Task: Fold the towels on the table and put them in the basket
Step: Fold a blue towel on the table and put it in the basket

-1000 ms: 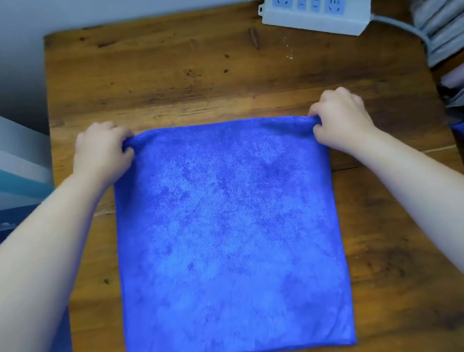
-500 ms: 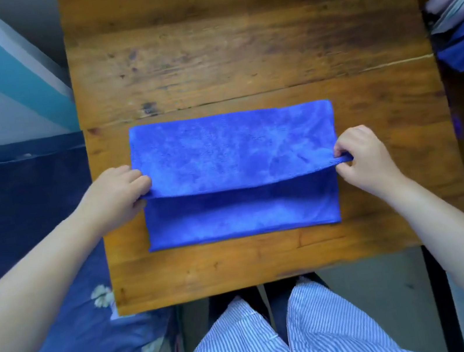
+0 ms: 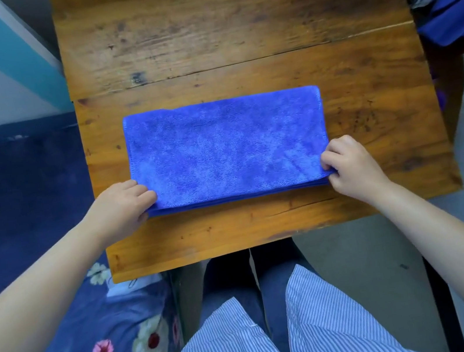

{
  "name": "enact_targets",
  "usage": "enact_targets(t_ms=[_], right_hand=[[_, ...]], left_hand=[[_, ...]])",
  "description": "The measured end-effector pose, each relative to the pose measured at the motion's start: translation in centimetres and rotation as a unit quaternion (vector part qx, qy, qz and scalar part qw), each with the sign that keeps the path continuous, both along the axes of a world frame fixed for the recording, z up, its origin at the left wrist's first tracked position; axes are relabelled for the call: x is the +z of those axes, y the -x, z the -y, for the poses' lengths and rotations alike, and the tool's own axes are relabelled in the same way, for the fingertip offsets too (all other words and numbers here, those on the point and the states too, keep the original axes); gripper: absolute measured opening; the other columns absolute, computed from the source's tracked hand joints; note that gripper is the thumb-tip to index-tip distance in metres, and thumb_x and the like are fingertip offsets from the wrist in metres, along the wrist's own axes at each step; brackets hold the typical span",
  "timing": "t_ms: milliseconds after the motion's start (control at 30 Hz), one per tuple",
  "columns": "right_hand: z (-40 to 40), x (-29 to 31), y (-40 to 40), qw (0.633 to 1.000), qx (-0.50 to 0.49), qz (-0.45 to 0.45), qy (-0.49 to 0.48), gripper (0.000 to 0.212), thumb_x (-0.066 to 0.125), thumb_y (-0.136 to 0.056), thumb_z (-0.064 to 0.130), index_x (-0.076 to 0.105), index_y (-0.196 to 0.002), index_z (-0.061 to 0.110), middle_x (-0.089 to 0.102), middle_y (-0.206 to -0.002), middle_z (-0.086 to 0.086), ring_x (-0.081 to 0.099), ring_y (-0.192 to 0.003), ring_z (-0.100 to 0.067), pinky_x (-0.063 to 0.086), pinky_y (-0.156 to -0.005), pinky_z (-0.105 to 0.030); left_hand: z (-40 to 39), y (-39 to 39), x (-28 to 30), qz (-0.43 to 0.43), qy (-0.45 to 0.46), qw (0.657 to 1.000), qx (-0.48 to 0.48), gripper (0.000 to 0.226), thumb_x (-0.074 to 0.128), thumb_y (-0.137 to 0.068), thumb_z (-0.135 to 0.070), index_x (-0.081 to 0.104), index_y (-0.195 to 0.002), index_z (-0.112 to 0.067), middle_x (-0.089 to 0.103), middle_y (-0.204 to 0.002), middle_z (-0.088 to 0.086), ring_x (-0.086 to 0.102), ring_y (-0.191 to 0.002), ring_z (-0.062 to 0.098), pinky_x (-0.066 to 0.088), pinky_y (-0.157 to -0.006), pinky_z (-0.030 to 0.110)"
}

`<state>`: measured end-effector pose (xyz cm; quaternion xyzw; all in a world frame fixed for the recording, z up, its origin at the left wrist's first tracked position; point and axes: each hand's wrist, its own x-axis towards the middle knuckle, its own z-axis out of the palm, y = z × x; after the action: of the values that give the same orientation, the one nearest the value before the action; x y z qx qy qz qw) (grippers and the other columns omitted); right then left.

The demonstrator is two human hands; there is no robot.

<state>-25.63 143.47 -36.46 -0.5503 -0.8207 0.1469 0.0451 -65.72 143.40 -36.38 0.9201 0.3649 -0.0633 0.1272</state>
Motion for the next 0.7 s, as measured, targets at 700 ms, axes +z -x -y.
enact_targets(t_ms=[700], right_hand=[[-4.6,-0.5,12.7,0.996,0.008,0.086,0.008,0.045,0.034,-0.065,0.017,0.071,-0.089,0.006,0.07,-0.104,-0.015,0.067,-0.098,-0.033,0.05,-0.08,-0.054]], left_hand=[[-4.7,-8.1,-1.4,0.101,-0.026,0.949,0.296,0.042,0.034,-0.077,-0.013,0.065,-0.092,0.01,0.066,-0.098,0.028,0.066,-0.086,0.044,0.055,-0.063,0.048]])
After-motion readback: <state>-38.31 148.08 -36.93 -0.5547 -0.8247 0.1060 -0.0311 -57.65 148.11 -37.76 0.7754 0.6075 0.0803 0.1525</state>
